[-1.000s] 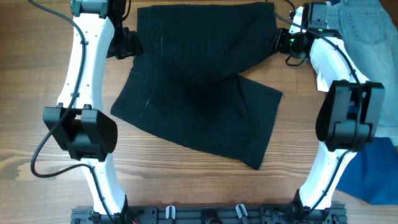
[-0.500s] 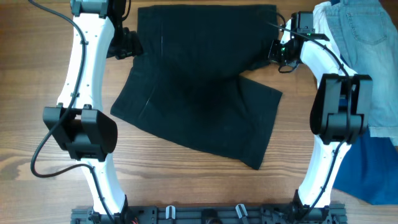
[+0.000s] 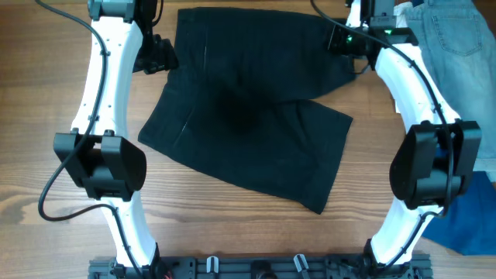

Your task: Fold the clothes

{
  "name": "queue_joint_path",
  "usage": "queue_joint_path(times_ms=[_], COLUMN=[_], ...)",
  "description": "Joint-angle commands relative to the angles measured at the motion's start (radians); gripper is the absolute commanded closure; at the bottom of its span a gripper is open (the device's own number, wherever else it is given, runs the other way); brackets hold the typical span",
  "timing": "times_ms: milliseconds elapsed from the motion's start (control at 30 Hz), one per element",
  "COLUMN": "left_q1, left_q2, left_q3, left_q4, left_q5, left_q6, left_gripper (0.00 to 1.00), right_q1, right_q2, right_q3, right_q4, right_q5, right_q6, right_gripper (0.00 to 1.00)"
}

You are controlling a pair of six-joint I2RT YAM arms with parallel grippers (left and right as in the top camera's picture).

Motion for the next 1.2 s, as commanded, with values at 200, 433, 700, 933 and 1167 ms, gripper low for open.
queue_joint_path(times_ms=[200, 433, 700, 933, 1167], left_q1=[0.005, 0.005, 0.074, 0.145, 0.263], left_q2=[-0.001, 0.047, 0.13, 0.141, 0.135], left_q3=[-0.008, -0.009, -0.077, -0.134, -0.211], left_q4=[0.021, 0.105, 0.143, 0.201, 0.038], left_q5=[0.01, 0.148, 0.23, 0.33, 0.383], left_q6=[0.012, 0.157, 0.208, 0.381, 0.238], left_gripper=[0.0, 0.0, 0.06, 0.09, 0.21], right_q1=[-0.155, -0.005, 0.163, 0.22, 0.144], right_q2=[-0.028, -0.029, -0.019, 0.013, 0.011], right_q3=[-0.012, -0.029, -0.029, -0.027, -0.027], right_q4=[-0.318, -0.337, -0.358, -0.266, -0.329], right_q5=[-0.032, -0.115, -0.091, -0.092, -0.095], right_q6=[-0.047, -0.134, -0.117, -0.084, -0.065], right_gripper=[0.12, 0.35, 0.66, 0.91, 0.44])
